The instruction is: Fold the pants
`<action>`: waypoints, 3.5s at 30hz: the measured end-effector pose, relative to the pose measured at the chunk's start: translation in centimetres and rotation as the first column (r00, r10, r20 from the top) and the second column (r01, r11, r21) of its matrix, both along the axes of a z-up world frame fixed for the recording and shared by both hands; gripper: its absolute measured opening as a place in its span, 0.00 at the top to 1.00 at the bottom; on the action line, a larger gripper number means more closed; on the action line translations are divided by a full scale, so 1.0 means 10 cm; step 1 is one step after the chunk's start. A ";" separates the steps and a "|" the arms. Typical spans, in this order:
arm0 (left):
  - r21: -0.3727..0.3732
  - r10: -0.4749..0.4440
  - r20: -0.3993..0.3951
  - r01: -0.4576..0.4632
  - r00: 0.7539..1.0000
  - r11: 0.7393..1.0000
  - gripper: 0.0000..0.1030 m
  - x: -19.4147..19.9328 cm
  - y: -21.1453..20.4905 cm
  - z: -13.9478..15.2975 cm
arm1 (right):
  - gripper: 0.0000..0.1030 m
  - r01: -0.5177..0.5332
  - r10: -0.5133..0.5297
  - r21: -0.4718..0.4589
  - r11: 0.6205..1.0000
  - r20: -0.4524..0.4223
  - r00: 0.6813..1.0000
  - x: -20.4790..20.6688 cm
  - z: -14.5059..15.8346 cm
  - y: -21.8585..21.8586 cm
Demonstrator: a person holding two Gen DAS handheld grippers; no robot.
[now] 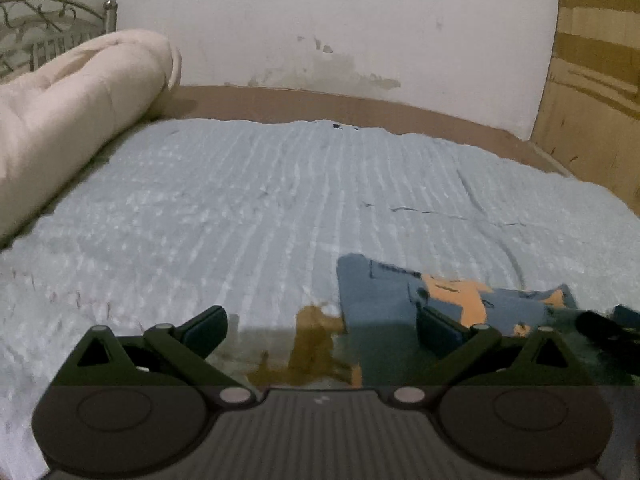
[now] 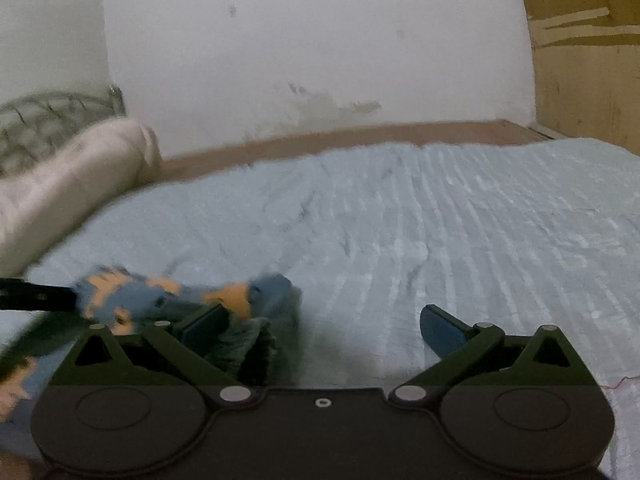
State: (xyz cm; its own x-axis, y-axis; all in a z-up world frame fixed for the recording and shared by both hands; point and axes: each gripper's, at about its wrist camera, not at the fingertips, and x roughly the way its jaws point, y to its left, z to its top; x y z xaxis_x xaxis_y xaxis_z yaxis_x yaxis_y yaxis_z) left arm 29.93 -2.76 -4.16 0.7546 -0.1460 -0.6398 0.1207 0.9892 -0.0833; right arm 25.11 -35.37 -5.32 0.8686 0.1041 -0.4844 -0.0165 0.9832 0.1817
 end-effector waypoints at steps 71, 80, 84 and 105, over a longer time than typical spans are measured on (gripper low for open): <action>-0.203 -0.078 -0.132 0.050 0.988 0.978 0.09 -0.69 0.07 0.05 | 0.34 -0.095 0.123 0.317 0.944 -0.068 0.990 -0.32 0.01 -0.05; -0.262 -0.063 -0.191 0.011 0.980 0.965 0.55 -0.62 0.13 0.04 | 0.54 -0.063 0.089 0.309 0.949 -0.072 0.993 -0.42 0.00 0.00; -0.259 -0.062 -0.174 0.015 0.983 0.966 0.76 -0.63 0.12 0.09 | 0.67 -0.072 0.090 0.292 0.954 -0.049 0.995 -0.47 0.04 0.05; -0.166 -0.010 0.069 0.022 0.998 0.986 0.85 -0.26 0.39 0.80 | 0.83 -0.146 0.116 0.236 0.961 0.135 0.984 -0.03 0.60 0.65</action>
State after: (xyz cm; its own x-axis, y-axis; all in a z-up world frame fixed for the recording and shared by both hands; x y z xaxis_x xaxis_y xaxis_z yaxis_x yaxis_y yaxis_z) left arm 27.29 1.09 3.80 0.7919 -0.2584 -0.5532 0.1474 0.9602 -0.2374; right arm 24.80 -28.88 0.64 0.8889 0.3234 -0.3244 -0.1784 0.8967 0.4051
